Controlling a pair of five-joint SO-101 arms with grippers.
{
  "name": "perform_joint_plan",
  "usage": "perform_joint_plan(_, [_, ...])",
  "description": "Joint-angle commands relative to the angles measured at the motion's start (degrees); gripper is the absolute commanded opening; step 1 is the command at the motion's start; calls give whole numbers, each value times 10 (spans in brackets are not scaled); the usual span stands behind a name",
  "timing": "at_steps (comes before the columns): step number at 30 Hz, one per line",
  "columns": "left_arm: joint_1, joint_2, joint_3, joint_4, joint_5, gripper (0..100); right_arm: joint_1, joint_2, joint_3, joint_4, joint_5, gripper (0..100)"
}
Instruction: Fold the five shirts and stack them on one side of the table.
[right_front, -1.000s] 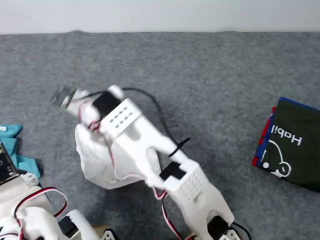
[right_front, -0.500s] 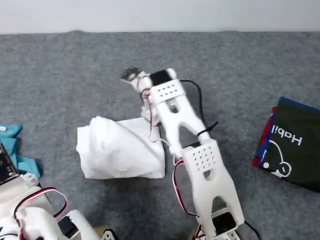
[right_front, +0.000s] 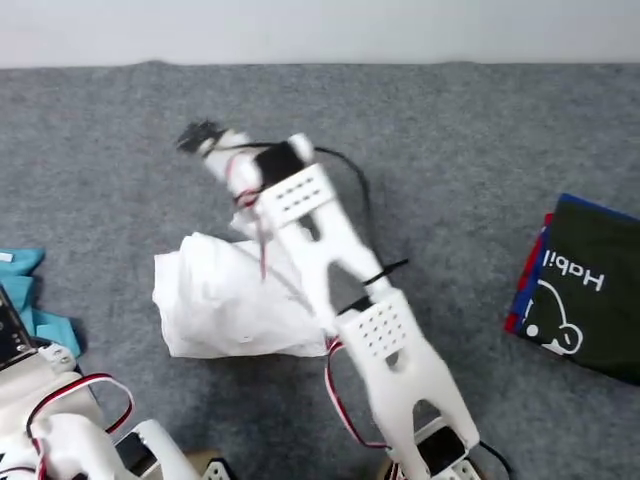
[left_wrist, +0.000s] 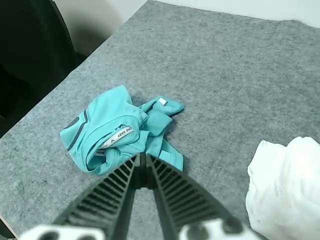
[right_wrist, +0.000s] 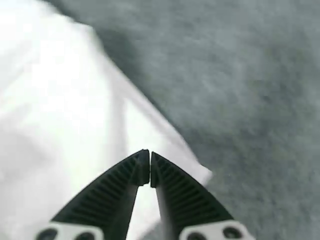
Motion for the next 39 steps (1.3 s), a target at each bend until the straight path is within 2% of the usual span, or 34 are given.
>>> perform_joint_plan(1, [-3, -1, -1, -16, -2, 6, -45, -19, 18, 22, 2, 9])
perform_joint_plan(7, [-4, -1, -2, -16, -2, 6, -130, -25, 93, 22, 1, 9])
perform_joint_plan(14, [-4, -1, -2, -16, -2, 6, -213, -41, 96, 22, 1, 9])
perform_joint_plan(18, [-4, 1, -2, -16, -2, 6, -210, -89, 96, 22, 3, 9])
perform_joint_plan(25, [-4, 1, -1, -16, -2, 6, -102, -125, 99, 22, 6, 9])
perform_joint_plan(28, [-4, 1, -1, -17, -2, 6, -80, -124, 118, 22, 5, 9])
perform_joint_plan(32, [-4, 1, -1, -17, -2, 6, -105, -116, 187, 20, 2, 9])
perform_joint_plan(39, [-4, -1, -1, -15, -2, 6, -211, -65, 209, 19, 1, 9])
